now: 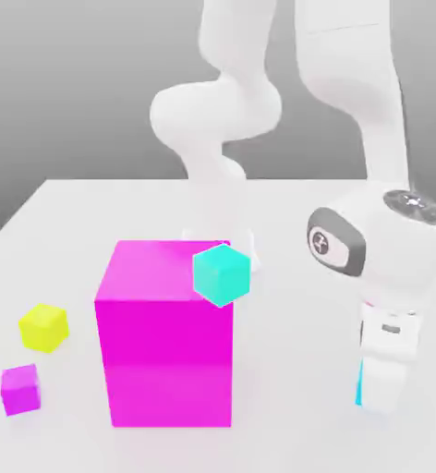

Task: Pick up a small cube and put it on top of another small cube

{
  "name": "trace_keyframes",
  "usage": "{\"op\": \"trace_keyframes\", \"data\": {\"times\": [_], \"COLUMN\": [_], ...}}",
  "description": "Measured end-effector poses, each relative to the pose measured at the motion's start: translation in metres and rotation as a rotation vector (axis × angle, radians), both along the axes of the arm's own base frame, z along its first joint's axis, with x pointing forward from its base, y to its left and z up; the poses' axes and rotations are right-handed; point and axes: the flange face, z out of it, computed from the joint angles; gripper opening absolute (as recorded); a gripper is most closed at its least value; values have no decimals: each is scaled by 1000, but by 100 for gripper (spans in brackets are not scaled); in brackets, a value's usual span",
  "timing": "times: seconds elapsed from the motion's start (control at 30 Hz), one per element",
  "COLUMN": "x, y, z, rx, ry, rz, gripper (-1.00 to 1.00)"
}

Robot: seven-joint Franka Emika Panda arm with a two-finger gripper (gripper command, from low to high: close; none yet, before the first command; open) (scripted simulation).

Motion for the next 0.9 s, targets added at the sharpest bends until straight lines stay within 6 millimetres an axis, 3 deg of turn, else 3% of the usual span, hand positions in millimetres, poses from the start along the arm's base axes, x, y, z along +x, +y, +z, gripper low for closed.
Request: {"op": "trace_keyframes", "data": {"times": [0.13, 0.2, 0.33, 0.43, 0.57, 0.7, 0.77, 0.83, 0.87, 0.9], "x": [2, 17, 49, 58, 60, 45, 41, 40, 39, 39], "y": [-3, -18, -71, -101, -155, -212, -223, -225, -226, -226], "z": [44, 71, 129, 174, 235, 295, 287, 263, 251, 251], "rx": [1, 6, 15, 19, 17, 9, 7, 6, 6, 7], "ry": [1, 4, 10, 12, 10, 4, 3, 3, 3, 3], "rz": [-14, -92, -301, -425, -614, -814, -853, -863, -865, -865], "gripper": [-100, -100, -100, -100, -100, -100, -100, -100, 100, 100]}}
